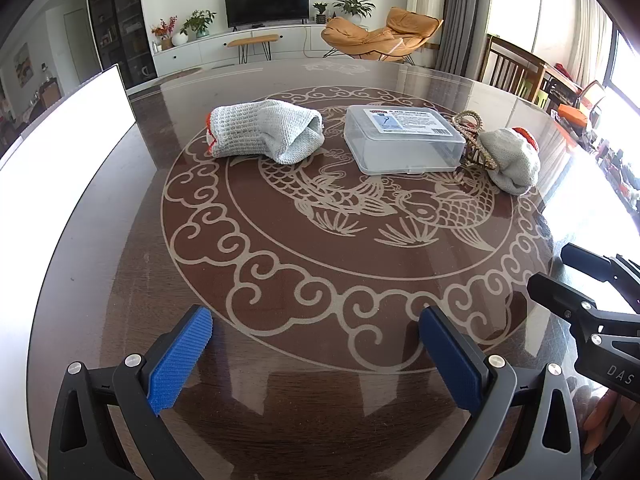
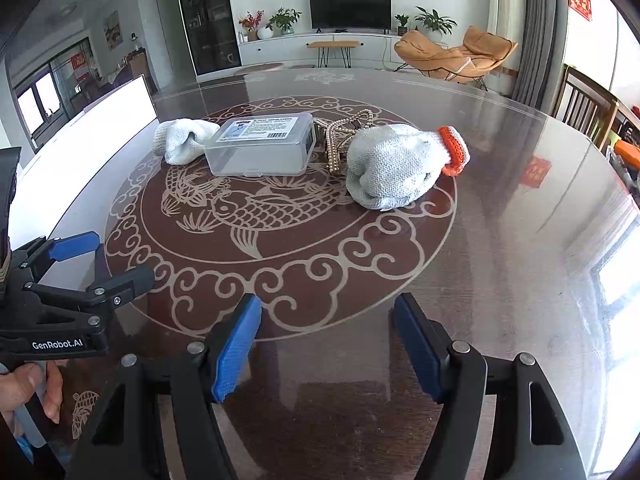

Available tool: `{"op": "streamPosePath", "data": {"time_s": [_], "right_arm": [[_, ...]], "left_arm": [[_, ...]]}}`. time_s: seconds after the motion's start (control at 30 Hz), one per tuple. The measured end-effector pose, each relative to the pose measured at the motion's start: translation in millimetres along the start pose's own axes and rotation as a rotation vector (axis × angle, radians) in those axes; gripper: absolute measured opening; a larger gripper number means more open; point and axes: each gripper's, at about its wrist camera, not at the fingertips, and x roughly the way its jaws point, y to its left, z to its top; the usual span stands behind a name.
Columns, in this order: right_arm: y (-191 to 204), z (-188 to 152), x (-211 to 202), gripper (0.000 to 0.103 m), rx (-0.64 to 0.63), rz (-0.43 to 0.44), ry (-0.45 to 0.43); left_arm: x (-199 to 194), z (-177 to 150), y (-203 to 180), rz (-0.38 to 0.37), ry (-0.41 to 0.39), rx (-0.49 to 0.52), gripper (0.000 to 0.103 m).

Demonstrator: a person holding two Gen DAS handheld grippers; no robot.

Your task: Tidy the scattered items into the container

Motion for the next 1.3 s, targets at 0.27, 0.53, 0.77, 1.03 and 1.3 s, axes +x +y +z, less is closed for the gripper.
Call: {"op": "streamPosePath", "data": {"time_s": [0.27,0.53,0.77,1.03,1.3], "right_arm": [[5.6,0.8,2.3,0.071,-0.020,-0.025,0.007],[6.8,0.7,3.3,0.071,-0.026,-0.033,0.009],[6.2,0.7,3.3,0.071,-0.027,-0.033,0.009],[6.3,0.8,3.6,0.072,-0.022,-0.027,0.008],[7.8,1.2,4.1,0.072,-0.029,-0.034,0.009]], "left_arm": [[0.0,0.0,-0.1,0.000,0.000,0.000,0.103],[3.4,17.4,8.0,-0.035,0.029,0.123,0.103],[-3.6,138.1,80.6,0.090,-0.146,-0.048,0.103],[82.7,145.9,100.8,0.103,0.116,-0.089,0.103],[-31.7,48.2,93.8,-0.021,0.069,0.056,0.103]]}}
